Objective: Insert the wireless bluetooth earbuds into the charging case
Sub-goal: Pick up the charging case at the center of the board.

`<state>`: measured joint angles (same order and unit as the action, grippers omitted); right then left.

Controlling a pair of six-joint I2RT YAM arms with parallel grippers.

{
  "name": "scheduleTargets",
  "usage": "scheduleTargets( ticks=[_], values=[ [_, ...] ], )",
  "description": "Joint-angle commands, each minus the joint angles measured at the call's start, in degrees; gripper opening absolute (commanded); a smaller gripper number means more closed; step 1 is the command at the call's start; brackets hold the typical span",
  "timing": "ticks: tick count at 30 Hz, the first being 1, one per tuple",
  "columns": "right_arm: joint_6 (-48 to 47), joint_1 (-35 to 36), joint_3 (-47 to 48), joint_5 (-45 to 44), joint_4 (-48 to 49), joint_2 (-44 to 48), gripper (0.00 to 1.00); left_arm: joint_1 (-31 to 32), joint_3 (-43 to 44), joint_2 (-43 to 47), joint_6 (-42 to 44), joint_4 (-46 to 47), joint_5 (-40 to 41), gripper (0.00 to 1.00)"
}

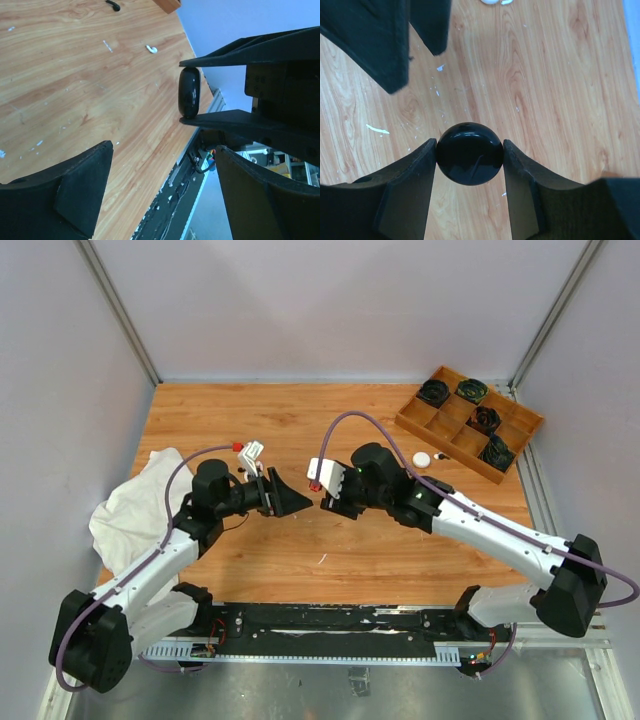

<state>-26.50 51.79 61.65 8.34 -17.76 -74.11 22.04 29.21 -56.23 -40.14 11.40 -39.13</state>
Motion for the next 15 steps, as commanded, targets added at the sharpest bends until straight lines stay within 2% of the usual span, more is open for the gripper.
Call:
scheduleTargets(
  ticks=[1,15],
  values=[
    [-3.78,2.54,3.01,1.43,0.52,-1.16,0.43,1.15,-0.28,-0.23,-1.16,5.33,-0.32,0.87],
    [-4.96,5.39,5.19,2.68,0.79,-2.49,0.42,5.17,1.34,-3.98,-1.45,8.55,-1.44,0.65]
  ],
)
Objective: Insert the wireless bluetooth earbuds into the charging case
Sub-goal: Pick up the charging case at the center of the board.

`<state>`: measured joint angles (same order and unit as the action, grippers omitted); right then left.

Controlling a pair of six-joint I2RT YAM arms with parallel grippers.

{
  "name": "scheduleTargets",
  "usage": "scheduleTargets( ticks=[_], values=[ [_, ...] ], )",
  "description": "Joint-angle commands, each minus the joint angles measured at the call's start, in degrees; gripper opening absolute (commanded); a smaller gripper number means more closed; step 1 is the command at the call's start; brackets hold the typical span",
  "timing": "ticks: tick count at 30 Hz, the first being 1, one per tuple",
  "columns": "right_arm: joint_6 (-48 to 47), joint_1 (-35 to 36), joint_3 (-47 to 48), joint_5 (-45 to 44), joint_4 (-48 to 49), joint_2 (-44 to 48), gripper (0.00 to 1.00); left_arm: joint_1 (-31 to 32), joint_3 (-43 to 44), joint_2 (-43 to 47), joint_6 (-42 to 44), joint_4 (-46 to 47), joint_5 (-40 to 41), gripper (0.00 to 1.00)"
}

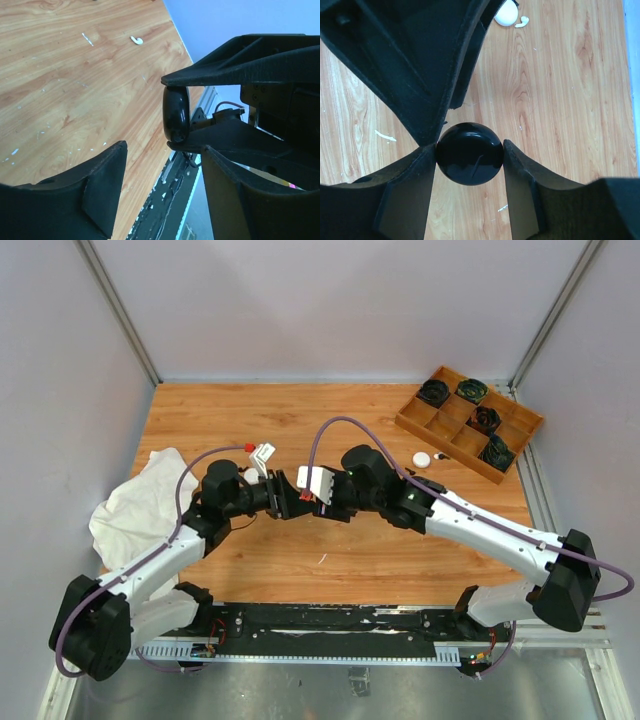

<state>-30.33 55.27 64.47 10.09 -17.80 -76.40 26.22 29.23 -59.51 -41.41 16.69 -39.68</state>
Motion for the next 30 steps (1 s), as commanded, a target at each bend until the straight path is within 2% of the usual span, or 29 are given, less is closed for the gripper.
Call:
scheduleTargets(
  ticks=[1,6,13,19,25,30],
  values=[
    [-1.26,1.99,2.41,1.11,0.84,-0.23,0.42,1.21,1.36,-0.96,-0.3,3.59,-0.99,0.62],
    [-1.57,2.45,2.58,1.81,0.86,-0.25,0.42,2.05,2.24,-2.11,-0.71,4.46,-1.77,0.51],
    [-2.08,2.99,2.67,2.5,1.2,-0.73,0.42,2.69,2.34,-2.85,-2.02,6.42,-2.48,0.45],
    [-2.35,3.12,2.69,2.73,1.67,-0.73,0.43,2.79,2.23,-3.33,-1.29,6.54,-3.36,0.29],
    [-2.77,3.09,2.1,2.35,1.26,0.95,0.56,2.79,2.17,-3.06,0.88,6.91,-3.27,0.05],
    [-1.99,3.01,2.42,2.43,-0.99,2.93,0.67,2.79,2.0,-2.2,3.82,6.88,-2.11,0.03]
  ],
)
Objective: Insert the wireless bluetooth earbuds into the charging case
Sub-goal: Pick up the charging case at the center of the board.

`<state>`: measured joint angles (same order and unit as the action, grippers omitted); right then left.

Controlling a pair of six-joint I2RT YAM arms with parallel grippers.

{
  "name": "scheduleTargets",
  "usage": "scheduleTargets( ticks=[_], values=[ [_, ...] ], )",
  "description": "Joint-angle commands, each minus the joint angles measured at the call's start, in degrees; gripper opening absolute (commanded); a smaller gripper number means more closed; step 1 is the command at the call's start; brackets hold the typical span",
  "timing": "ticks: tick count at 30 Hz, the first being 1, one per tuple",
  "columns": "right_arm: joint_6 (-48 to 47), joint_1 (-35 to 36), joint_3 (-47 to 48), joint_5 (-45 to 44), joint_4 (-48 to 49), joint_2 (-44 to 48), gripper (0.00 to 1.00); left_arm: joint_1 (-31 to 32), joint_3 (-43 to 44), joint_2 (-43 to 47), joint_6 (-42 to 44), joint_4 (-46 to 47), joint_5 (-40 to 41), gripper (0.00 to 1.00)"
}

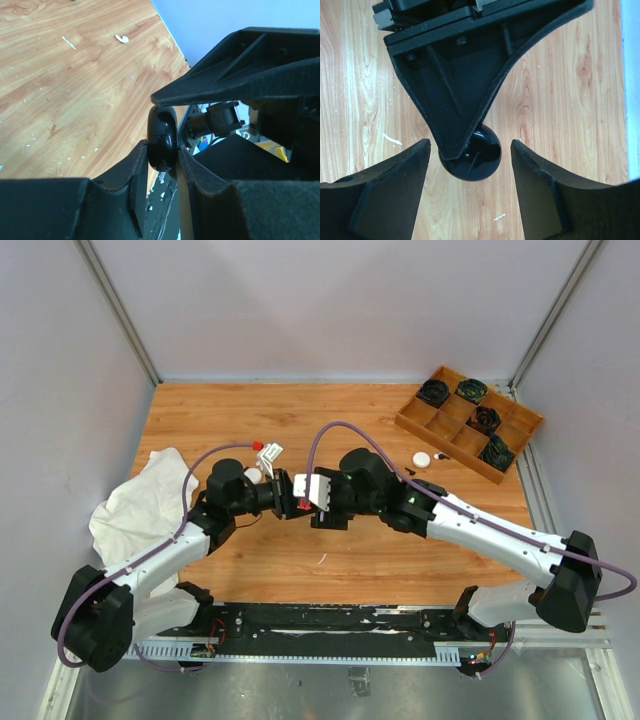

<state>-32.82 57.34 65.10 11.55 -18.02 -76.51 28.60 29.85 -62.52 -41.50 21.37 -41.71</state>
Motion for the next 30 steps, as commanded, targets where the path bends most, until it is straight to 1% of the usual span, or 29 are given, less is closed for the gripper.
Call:
scheduleTargets(
  ticks=[1,4,6,13,17,23,30],
  values=[
    [0.72,0.85,1.67,1.01,-0.99,3.56,0.68,0.4,1.29,1.21,4.64,2.25,0.43,0.03],
    [2.1,0.27,1.08,1.75,-1.24,5.41,0.72,0.4,0.73,2.54,6.67,2.28,2.11,0.03],
    [4.06,-1.15,0.51,3.99,-1.08,7.04,0.73,0.4,0.24,3.79,7.83,2.63,3.13,0.03],
    [16.55,-10.32,-3.41,21.03,5.68,12.5,0.74,0.41,-3.18,8.55,10.34,9.26,4.55,0.0],
    [24.53,-14.43,-5.78,28.52,11.66,13.28,0.73,0.47,-4.18,10.78,13.09,12.06,4.1,0.0],
    [35.93,-17.51,-7.88,34.61,22.06,11.91,0.69,0.49,-6.42,12.69,14.28,19.65,2.09,0.0],
    [48.22,-18.65,-10.23,38.78,35.93,9.89,0.65,0.91,-7.47,14.43,13.46,24.96,1.73,0.0]
  ],
)
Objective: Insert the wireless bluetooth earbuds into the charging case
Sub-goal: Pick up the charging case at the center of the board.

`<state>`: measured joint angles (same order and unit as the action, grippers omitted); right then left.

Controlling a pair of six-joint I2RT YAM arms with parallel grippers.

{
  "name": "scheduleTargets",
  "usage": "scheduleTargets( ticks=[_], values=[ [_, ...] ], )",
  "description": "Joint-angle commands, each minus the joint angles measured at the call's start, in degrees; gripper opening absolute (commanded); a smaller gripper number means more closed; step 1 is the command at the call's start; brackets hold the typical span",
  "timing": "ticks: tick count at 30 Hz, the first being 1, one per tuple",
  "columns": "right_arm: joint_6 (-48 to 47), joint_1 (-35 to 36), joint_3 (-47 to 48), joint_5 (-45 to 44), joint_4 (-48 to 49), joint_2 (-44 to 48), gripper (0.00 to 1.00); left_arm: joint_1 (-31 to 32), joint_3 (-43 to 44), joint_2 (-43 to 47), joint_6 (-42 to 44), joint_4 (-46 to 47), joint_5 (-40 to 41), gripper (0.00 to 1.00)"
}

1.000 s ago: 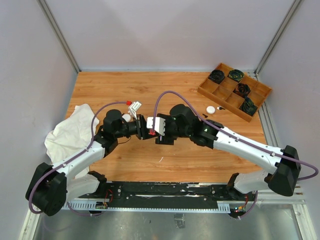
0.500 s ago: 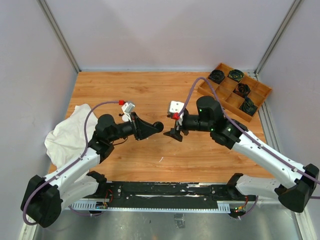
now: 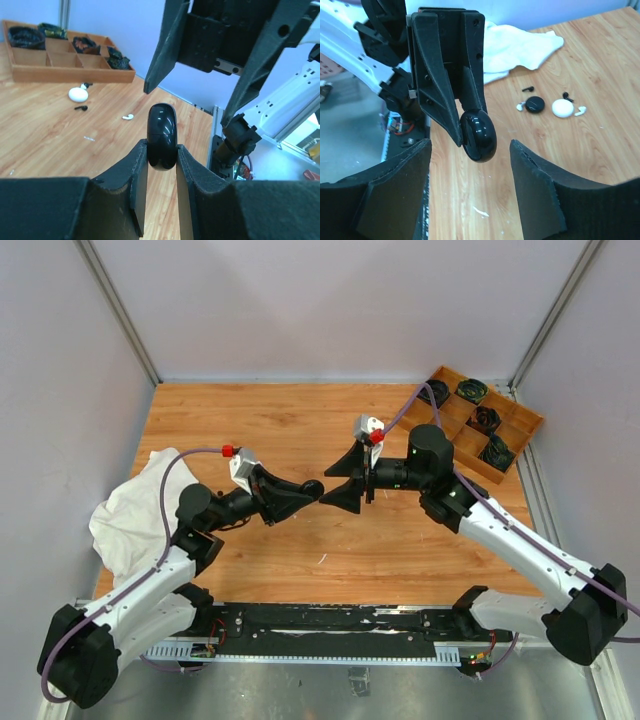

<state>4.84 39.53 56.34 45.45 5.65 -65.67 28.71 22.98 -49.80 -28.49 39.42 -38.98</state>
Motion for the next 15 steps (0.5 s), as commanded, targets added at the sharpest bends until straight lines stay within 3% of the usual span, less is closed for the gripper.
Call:
scheduleTargets(
  ticks=[1,10,15],
  values=[
    [11.84,-0.9,-1.77,5.03,13.83,-1.26,0.64,0.82,-0.81,2.03,0.26,7.69,-0.99,0.0],
    [21.26,-0.95,-2.55,8.58,24.86,-4.22,0.55,1.17,-1.65,3.28,-0.8,10.95,-0.39,0.0],
    [22.26,-0.99,-2.54,9.37,25.82,-4.88,0.52,1.34,-1.83,2.78,-2.18,13.21,-0.22,0.0]
  ],
)
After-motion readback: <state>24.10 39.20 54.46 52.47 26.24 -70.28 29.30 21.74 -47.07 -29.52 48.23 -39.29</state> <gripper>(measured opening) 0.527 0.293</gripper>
